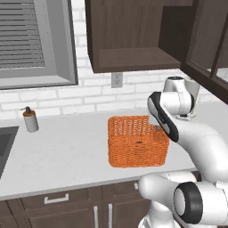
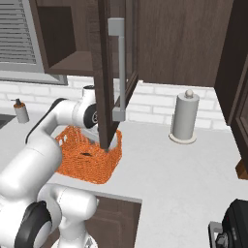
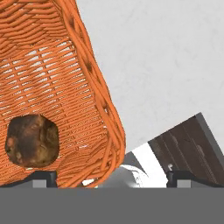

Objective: Open the cabinet, pick up the bread from the cabinet and place it in the basket. Then move the basket to the dining counter.

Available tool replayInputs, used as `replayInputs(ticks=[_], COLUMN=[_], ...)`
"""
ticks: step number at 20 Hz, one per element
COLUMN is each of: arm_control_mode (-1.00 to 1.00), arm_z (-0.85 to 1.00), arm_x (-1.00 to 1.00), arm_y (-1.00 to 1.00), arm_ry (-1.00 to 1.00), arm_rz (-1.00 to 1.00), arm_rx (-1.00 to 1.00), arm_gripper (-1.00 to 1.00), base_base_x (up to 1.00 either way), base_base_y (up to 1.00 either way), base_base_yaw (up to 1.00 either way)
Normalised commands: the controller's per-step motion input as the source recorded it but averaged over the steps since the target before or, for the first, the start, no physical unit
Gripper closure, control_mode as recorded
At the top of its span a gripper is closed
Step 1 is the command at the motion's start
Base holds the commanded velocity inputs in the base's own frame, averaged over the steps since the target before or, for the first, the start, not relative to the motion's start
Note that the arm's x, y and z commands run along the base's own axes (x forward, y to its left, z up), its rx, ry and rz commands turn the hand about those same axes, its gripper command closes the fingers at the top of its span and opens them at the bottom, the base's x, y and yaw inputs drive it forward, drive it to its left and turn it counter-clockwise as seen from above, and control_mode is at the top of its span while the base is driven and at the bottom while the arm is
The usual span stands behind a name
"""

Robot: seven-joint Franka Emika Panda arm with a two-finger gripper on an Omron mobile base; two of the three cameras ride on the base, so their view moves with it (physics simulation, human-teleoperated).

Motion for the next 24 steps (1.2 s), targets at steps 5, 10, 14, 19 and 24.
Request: replayInputs(ticks=[5,10,14,19,24], arm_control_mode=[-1.00,-1.00,-1.00,-1.00,-1.00], arm_z=[-0.27,-0.31,-0.29,-0.29,-0.32], arm_x=[0.00,0.10,0.27,0.16,0.01], arm_y=[0.00,-0.01,0.00,-0.01,-0.07], arm_ry=[0.01,0.00,0.00,0.01,0.01], arm_rz=[0.00,-0.03,-0.01,0.00,0.00], arm_rx=[0.00,0.00,0.00,0.00,0.00], arm_gripper=[-1.00,-1.00,-1.00,-1.00,-1.00], base_base_x=[0.00,0.00,0.00,0.00,0.00], base_base_y=[0.00,0.00,0.00,0.00,0.00], base_base_yaw=[0.00,0.00,0.00,0.00,0.00])
